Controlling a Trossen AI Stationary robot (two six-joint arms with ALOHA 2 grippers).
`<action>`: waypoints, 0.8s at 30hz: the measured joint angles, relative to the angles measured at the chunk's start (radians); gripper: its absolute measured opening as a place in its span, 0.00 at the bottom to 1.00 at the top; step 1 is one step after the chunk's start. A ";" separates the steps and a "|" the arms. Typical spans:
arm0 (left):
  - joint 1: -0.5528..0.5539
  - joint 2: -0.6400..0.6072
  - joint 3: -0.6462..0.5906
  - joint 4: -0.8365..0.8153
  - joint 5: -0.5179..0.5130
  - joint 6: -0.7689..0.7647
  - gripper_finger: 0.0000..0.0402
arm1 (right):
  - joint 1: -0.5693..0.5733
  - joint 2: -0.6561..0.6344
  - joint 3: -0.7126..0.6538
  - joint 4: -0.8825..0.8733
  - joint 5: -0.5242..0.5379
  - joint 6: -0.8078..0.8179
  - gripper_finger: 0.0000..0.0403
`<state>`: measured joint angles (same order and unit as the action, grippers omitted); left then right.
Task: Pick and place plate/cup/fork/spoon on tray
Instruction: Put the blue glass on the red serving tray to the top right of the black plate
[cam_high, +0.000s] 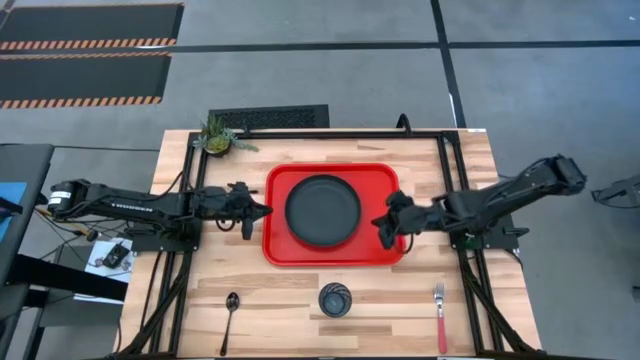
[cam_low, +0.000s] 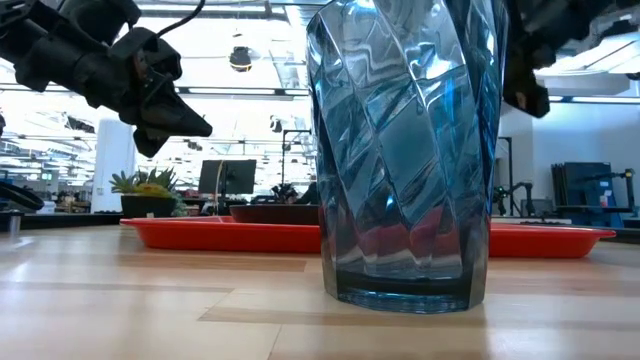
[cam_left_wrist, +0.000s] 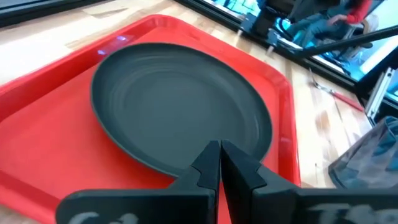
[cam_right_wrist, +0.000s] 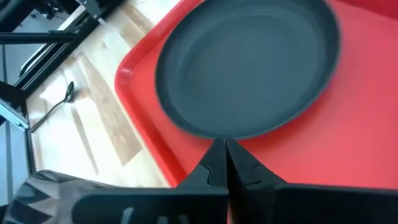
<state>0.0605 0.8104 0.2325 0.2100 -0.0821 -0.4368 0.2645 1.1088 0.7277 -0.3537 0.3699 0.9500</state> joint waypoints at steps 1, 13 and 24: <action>0.000 0.000 0.000 0.000 0.001 0.003 0.00 | 0.014 0.024 0.026 -0.014 0.000 0.018 0.01; 0.000 0.001 0.000 -0.042 -0.159 0.012 0.00 | 0.084 0.165 0.288 -0.139 -0.210 -0.232 0.01; 0.000 0.001 0.000 -0.043 -0.120 0.007 0.00 | 0.173 0.377 0.501 -0.290 -0.240 -0.377 0.01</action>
<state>0.0605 0.8112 0.2321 0.1670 -0.2019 -0.4297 0.4379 1.4858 1.2292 -0.6441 0.1298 0.5732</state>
